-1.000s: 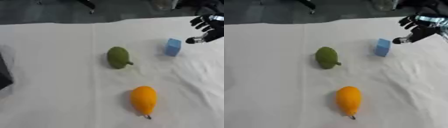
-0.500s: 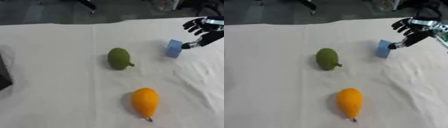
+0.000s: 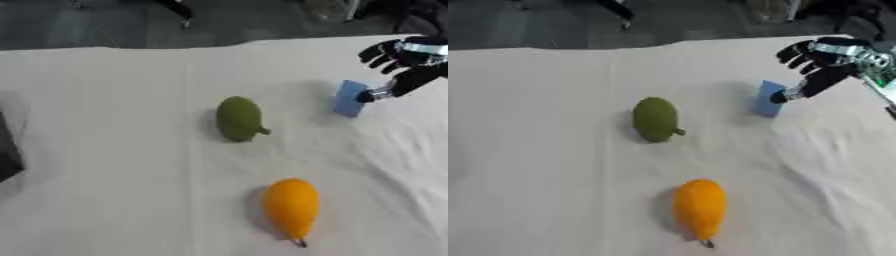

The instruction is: Pick up the objects with one hand, pass them to the other hand, and then place them into the box on the other side of the table.

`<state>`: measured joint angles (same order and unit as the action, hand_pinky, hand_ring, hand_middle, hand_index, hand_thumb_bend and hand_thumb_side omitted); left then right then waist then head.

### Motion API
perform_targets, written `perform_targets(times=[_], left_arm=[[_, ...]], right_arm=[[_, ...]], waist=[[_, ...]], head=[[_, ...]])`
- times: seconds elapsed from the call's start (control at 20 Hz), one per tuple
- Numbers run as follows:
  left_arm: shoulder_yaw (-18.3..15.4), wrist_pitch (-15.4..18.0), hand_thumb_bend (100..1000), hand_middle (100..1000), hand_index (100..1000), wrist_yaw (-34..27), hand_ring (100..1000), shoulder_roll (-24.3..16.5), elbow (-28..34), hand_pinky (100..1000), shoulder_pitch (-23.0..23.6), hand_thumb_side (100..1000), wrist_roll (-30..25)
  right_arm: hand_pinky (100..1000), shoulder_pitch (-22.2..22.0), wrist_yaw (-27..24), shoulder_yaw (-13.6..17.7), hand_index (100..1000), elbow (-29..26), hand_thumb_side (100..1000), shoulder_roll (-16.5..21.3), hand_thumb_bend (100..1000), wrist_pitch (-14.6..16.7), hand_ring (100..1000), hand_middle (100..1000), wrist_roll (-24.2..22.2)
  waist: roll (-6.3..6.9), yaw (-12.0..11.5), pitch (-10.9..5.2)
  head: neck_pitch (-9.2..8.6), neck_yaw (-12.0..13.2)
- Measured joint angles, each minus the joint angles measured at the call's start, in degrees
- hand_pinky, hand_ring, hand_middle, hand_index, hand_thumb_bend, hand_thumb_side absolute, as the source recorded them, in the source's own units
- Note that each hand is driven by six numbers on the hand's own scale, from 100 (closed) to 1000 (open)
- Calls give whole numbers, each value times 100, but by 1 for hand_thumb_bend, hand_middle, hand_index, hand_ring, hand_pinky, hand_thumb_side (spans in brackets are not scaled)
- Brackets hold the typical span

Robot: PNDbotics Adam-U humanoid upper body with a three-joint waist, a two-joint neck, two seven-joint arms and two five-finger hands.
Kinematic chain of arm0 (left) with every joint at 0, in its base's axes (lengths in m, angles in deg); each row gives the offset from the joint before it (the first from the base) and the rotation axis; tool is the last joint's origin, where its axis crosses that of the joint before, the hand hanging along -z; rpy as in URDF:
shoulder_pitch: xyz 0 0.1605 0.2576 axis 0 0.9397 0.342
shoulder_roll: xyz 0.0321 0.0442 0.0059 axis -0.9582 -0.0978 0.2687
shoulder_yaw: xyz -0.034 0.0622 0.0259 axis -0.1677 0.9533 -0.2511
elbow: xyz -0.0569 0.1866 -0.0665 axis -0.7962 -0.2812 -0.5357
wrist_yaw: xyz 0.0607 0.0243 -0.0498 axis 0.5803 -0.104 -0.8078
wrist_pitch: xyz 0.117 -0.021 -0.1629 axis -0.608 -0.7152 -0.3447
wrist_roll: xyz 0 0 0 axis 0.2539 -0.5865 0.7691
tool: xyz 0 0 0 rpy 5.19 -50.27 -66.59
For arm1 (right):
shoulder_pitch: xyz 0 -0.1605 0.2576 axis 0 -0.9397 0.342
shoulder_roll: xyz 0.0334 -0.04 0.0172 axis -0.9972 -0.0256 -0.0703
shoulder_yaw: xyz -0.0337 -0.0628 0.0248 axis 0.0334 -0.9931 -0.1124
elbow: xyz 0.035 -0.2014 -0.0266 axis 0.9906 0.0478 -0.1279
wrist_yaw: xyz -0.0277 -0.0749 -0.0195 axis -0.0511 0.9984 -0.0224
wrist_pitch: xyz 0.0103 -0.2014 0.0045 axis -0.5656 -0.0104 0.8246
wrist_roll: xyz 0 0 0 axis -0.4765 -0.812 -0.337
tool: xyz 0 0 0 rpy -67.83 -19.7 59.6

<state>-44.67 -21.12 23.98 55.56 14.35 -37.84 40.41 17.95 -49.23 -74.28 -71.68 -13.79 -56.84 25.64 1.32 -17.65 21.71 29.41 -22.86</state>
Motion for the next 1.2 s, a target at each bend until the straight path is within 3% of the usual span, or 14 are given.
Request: perform_targets(times=[1.2], left_arm=[[0,0,591,825,837,-64,746,31,29,817,-11,600,0]], right_arm=[[863,-12,432,-35,902,48,295,-139,605,-124,899,861,105]], waist=[[0,-116,171]], head=[[-111,-57]])
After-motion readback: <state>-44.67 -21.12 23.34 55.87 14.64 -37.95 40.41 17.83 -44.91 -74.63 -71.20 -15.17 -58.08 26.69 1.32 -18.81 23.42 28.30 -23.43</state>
